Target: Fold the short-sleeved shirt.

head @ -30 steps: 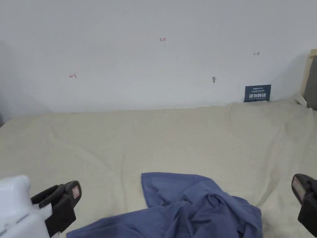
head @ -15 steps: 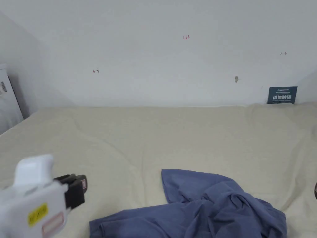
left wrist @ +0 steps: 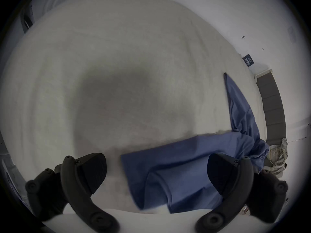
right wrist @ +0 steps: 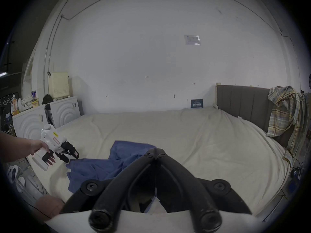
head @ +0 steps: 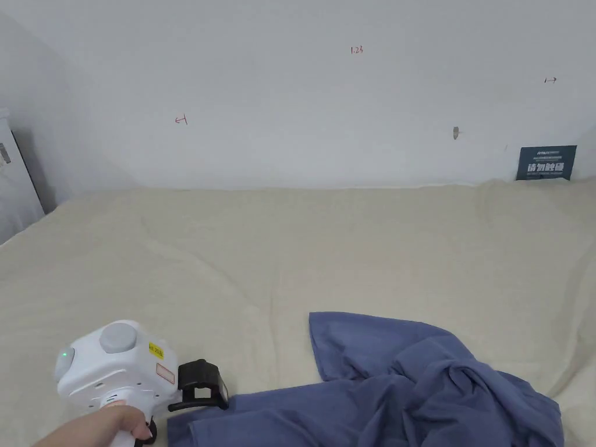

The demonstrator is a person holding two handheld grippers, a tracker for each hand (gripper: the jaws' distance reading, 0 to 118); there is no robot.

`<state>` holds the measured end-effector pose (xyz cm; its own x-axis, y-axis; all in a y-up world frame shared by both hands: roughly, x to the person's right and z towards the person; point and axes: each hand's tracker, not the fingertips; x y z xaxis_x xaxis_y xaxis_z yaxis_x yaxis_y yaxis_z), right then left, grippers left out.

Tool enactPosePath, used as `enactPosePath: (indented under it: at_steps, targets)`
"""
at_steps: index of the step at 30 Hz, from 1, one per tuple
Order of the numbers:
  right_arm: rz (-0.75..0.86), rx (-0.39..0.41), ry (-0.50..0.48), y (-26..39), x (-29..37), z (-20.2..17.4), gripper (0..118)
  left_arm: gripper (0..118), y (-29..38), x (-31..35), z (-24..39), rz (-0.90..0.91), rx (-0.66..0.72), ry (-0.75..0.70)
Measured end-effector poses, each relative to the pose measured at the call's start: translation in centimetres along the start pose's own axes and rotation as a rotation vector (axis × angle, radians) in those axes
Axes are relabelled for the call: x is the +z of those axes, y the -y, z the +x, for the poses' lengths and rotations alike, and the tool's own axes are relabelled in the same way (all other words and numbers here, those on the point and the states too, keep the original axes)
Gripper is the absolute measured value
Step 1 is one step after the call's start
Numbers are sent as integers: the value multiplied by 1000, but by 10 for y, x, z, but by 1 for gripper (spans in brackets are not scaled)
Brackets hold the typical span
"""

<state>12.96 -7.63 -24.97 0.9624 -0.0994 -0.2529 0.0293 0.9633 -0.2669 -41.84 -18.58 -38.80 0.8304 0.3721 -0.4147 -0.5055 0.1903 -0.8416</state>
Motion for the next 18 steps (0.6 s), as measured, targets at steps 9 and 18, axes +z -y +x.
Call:
enactPosePath:
  at_steps: [9, 18]
  targets:
    - [-67, -14, -41, 6, -36, -13, 0, 5, 52, 14, 48, 108, -467, -166]
    - [-331, 242, -221, -95, -214, -40, 2, 5, 104, 47, 46, 304, -343, -8]
